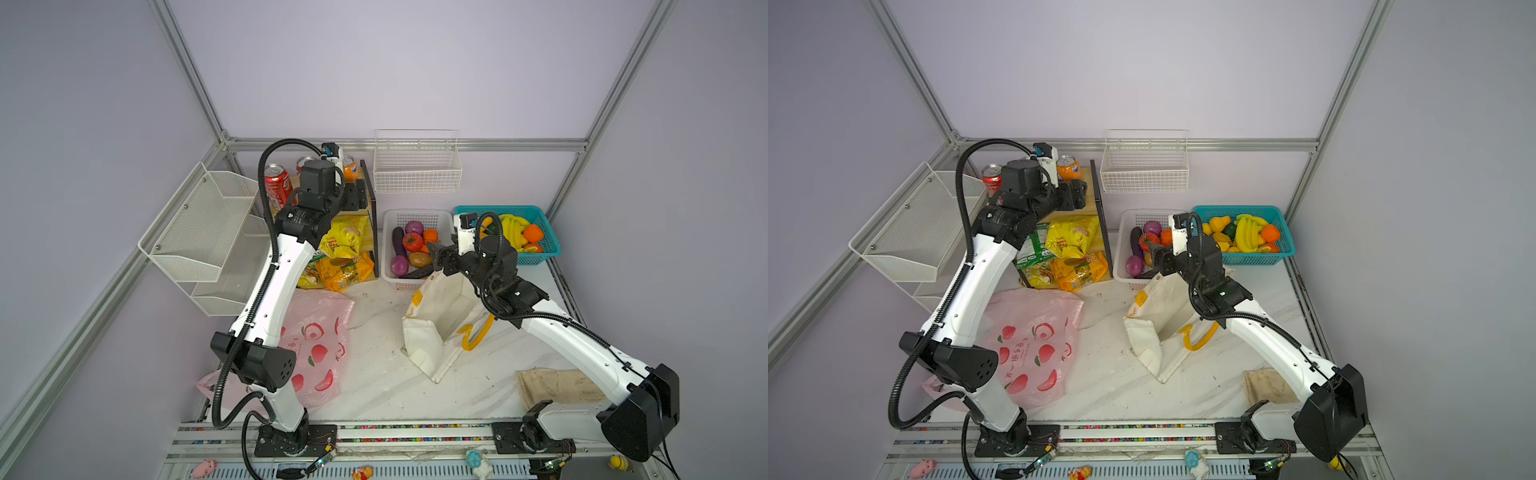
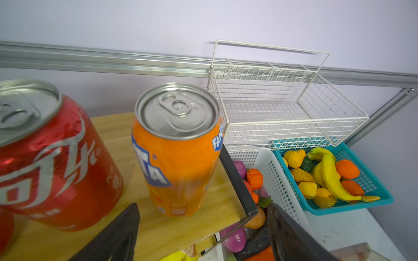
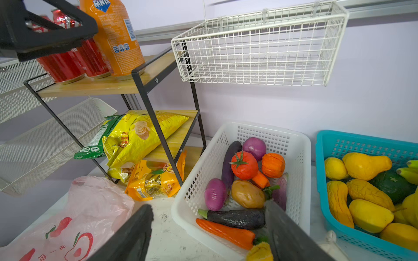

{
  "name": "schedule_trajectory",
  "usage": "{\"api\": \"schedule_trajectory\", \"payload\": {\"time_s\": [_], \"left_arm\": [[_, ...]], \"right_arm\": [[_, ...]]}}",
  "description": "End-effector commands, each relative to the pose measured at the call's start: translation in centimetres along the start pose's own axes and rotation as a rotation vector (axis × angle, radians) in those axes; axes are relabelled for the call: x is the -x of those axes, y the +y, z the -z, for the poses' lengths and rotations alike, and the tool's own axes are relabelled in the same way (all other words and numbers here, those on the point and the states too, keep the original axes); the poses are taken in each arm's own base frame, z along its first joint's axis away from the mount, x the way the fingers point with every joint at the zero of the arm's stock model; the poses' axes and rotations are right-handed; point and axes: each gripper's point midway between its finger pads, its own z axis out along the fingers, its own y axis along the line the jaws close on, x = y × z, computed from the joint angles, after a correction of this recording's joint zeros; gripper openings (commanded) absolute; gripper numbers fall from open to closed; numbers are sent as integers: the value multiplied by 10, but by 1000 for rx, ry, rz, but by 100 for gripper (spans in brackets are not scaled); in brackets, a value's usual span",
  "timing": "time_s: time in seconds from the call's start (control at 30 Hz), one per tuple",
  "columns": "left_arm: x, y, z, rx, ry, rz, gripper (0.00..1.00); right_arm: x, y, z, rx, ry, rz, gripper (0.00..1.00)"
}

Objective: Place the mixed food into the grocery bags and tie them

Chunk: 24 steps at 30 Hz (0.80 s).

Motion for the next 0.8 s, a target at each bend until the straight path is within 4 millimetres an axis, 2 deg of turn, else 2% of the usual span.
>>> {"api": "schedule_trajectory", "payload": {"time_s": [0.0, 0.17, 0.4, 0.77], "left_arm": [[49, 10, 24, 46, -128, -30, 88], [53, 20, 14, 93, -143, -36, 89], [59, 17, -4, 43, -155, -43, 91], [69, 14, -25, 4, -206, -64, 88]], "right_arm": [[7, 4, 5, 14, -31, 12, 80], [7, 2, 5, 3, -30, 13, 80], [6, 2, 4, 5, -29, 12, 80], [2, 0, 6, -2, -24, 8, 80]]}}
